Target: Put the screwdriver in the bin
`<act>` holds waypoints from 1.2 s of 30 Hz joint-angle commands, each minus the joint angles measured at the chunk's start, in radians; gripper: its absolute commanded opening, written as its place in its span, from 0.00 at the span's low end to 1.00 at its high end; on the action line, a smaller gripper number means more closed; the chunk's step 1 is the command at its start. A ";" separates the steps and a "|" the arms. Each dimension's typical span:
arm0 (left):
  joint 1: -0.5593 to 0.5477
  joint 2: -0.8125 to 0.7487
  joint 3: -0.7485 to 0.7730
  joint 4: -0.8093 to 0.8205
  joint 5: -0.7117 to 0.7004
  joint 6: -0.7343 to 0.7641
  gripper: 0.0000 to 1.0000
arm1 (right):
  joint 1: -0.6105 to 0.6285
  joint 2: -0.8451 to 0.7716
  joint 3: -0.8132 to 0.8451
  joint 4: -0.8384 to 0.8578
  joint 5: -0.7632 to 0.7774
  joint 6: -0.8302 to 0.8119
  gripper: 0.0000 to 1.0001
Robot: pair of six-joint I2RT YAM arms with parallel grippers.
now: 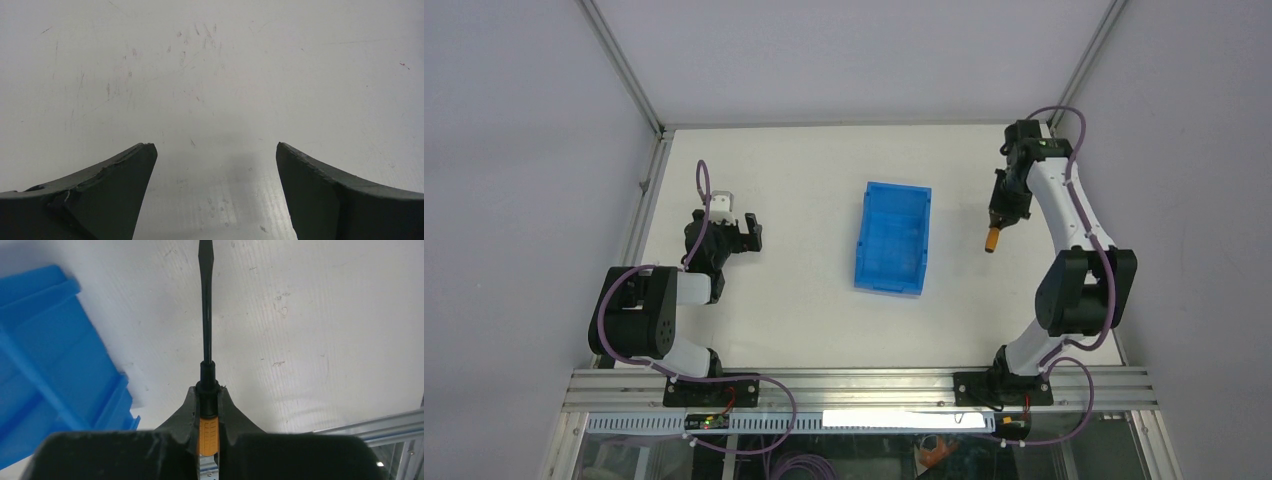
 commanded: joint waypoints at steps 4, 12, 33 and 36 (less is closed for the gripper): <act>0.010 -0.004 0.014 0.063 0.011 -0.008 0.99 | 0.136 -0.100 0.217 -0.168 -0.016 0.061 0.00; 0.010 -0.004 0.014 0.063 0.011 -0.008 0.99 | 0.491 -0.014 0.352 -0.014 0.032 0.186 0.00; 0.010 -0.004 0.014 0.063 0.011 -0.008 0.99 | 0.683 0.302 0.011 0.353 0.175 0.349 0.19; 0.010 -0.004 0.014 0.063 0.011 -0.008 0.99 | 0.687 0.291 0.008 0.354 0.219 0.357 0.41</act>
